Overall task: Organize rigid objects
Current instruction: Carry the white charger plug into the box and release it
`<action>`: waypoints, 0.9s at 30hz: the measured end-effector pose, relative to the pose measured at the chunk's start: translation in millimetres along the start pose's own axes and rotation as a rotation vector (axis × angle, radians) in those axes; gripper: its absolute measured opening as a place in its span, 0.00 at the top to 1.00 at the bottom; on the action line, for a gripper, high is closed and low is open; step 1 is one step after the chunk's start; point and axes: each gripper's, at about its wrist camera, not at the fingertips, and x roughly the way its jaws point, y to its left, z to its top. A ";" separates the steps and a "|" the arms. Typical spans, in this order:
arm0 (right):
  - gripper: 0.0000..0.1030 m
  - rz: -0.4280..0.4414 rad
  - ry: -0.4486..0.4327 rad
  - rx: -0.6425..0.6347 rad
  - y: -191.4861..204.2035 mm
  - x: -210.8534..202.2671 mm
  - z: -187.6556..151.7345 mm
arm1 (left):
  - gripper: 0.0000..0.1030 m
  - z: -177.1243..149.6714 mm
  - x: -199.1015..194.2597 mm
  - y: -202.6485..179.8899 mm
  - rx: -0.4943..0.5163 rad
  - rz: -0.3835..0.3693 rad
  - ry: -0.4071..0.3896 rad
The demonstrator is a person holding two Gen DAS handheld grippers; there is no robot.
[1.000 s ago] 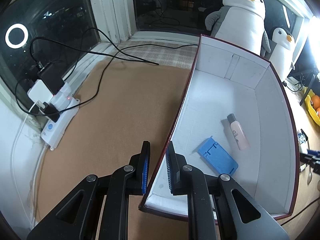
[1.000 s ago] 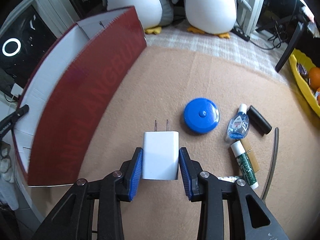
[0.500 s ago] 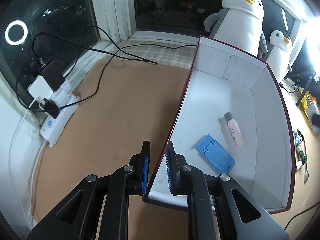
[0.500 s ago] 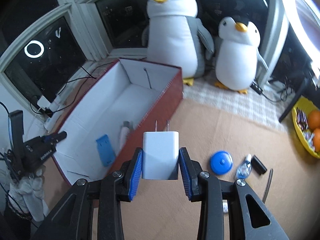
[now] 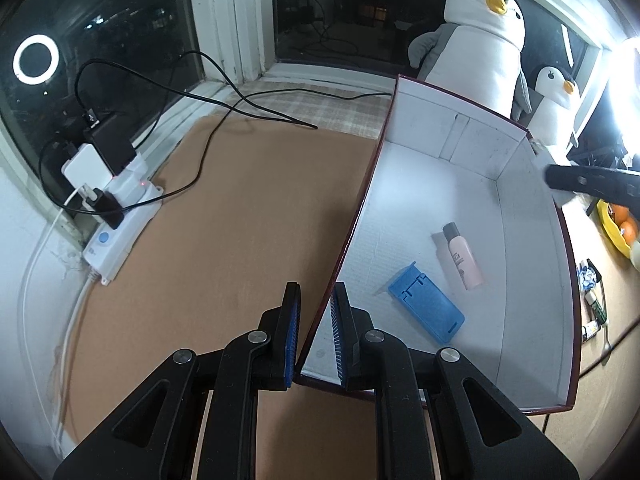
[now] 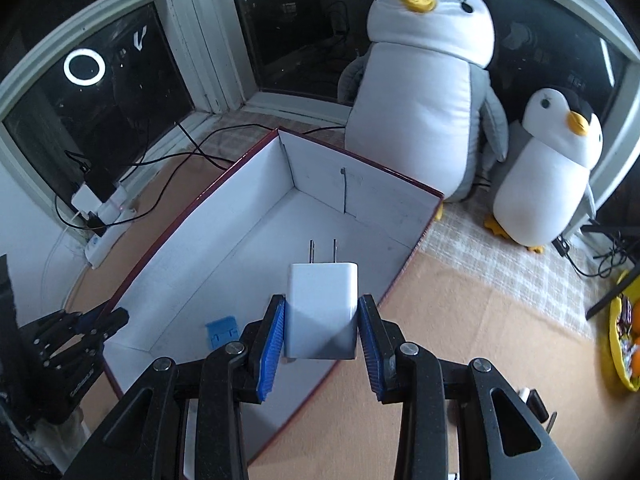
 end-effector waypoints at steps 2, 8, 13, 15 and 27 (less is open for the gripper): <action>0.68 -0.006 0.006 -0.006 1.0 7.8 4.5 | 0.87 -0.6 -1.3 0.1 0.000 0.001 -0.002; 0.68 -0.005 0.029 -0.016 1.2 28.5 11.4 | 0.87 -0.2 -3.8 0.0 -0.006 0.002 -0.005; 0.68 -0.003 0.041 -0.020 1.9 38.7 11.4 | 0.87 -0.6 -5.5 -0.8 -0.005 0.005 -0.007; 0.68 -0.010 0.041 -0.025 2.6 40.8 11.9 | 0.87 -0.6 -5.3 -0.7 -0.007 0.004 -0.006; 0.55 0.017 0.009 -0.003 -0.7 23.7 9.0 | 0.87 -2.1 -6.5 -0.5 -0.008 0.011 -0.005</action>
